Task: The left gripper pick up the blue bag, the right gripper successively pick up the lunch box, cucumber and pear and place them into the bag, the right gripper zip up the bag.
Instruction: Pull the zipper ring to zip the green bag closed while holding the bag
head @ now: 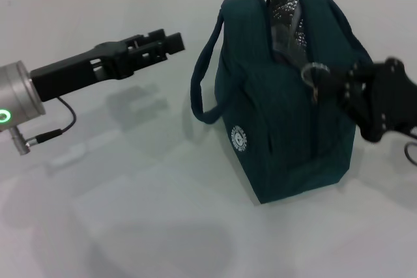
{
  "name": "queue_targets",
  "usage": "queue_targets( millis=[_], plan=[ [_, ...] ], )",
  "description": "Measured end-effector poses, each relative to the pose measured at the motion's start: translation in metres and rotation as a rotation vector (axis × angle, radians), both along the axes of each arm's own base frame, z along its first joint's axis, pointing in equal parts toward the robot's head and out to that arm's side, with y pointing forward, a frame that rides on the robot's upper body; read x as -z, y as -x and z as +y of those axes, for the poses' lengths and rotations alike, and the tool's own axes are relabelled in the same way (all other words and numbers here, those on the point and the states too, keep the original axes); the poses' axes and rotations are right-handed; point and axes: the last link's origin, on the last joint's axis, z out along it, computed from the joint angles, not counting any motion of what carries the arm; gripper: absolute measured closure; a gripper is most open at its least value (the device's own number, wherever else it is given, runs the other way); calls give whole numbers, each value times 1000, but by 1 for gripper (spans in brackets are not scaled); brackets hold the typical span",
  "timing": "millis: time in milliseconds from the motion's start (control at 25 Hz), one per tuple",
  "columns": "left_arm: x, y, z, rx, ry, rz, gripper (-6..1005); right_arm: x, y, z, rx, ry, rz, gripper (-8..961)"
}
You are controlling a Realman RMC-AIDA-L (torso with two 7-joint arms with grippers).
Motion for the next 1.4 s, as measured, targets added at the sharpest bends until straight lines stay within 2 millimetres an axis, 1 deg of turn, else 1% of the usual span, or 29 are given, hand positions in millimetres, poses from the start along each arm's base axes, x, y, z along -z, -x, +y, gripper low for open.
queue_targets(
  millis=[40,120,320,440,680,880,920,1160,1400],
  plan=[
    [-1,3,-1,-8,-15,-3,307,-2,6,4,-19,-9,15,946],
    [-2,8,-4,-16,-44,-6,309,-4,12,9,-36,-17,26,946],
    [-5,12,-13,12,-94,-23,313,-5,17,20,-28,-44,15,946],
    [-7,14,-17,15,-96,-32,315,-6,26,28,-48,-54,13,946],
    [-10,19,-17,7,-76,-10,318,4,49,34,-131,-12,1,946],
    [-13,23,-18,-26,-40,-12,320,14,75,42,-211,29,-4,946],
    [-13,24,-18,-30,-37,-14,321,16,77,44,-211,34,-11,946],
    [-8,19,-23,-13,13,-30,323,21,70,45,-167,32,-36,946],
    [-9,17,-28,-14,64,-60,326,23,65,44,-141,42,-38,946]
  ],
)
